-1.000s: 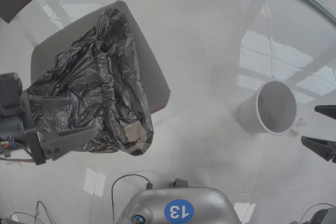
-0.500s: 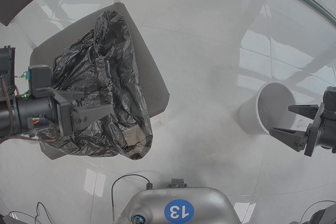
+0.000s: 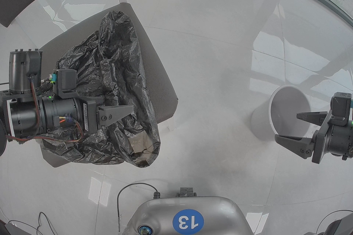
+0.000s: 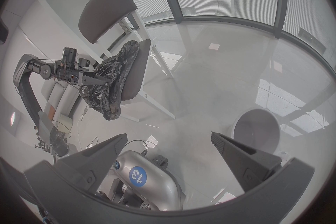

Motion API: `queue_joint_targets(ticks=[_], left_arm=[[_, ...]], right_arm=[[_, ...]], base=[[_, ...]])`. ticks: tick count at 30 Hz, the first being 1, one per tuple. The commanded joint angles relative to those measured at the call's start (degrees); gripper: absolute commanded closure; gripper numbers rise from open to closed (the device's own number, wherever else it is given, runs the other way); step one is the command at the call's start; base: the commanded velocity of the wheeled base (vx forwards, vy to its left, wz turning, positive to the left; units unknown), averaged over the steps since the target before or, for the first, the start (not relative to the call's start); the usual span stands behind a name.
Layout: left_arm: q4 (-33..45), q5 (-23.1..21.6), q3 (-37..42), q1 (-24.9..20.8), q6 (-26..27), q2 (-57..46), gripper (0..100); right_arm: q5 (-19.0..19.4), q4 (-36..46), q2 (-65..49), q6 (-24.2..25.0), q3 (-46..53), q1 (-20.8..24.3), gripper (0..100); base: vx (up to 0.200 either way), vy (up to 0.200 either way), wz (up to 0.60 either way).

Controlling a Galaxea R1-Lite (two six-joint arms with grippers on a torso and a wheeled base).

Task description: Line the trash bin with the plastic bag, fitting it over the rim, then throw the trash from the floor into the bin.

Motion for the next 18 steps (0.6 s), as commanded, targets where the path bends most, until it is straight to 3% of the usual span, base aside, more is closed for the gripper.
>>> queue_joint_targets(ticks=[1, 18], left_arm=[[-0.04, -0.01, 0.47, -0.02, -0.10, 1.14, 0], [-4.70, 0.16, 0.65, 0.07, -0.37, 3.95, 0]], right_arm=[[-0.04, -0.05, 0.13, -0.08, 0.04, -0.09, 0], [-0.22, 0.03, -0.13, -0.43, -0.23, -0.18, 0]], base=[[0.000, 0.000, 0.00], [0.000, 0.000, 0.00]])
